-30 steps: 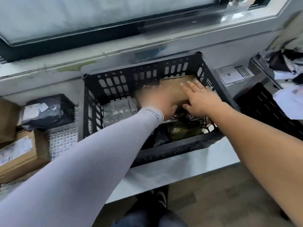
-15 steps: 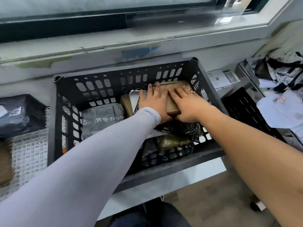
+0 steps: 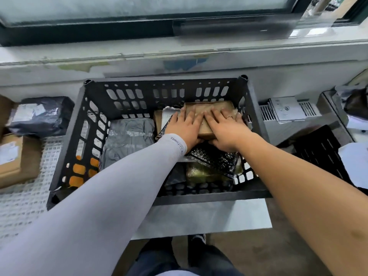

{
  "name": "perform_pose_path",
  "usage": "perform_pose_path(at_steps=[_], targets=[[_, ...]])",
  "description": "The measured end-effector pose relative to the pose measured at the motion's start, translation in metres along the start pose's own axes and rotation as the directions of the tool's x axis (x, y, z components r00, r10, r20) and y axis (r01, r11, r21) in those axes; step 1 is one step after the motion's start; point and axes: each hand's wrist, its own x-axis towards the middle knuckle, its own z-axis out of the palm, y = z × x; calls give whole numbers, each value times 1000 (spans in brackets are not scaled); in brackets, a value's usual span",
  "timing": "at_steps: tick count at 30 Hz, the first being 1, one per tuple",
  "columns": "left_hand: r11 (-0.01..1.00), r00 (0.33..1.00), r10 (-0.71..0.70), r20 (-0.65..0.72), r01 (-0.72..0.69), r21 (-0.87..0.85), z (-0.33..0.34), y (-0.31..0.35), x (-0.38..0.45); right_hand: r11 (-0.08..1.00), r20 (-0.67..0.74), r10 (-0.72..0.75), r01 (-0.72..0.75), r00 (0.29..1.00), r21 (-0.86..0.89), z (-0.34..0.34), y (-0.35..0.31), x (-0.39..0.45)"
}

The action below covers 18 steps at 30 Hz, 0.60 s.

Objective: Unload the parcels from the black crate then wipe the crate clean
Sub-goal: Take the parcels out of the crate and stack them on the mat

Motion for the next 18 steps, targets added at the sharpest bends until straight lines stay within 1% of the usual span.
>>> perform_pose_path(at_steps=[6, 12, 18], targets=[[998, 999, -21, -41, 23, 50, -7, 3, -11, 998, -87, -46, 43, 995, -35, 5, -6, -7], [993, 991, -66, -115, 77, 88, -14, 1, -29, 991, -158, -97, 81, 983, -106, -9, -12, -17], [984, 980, -115, -165, 136, 118, -31, -2, -55, 985, -209, -132, 105, 969, -136, -26, -24, -30]])
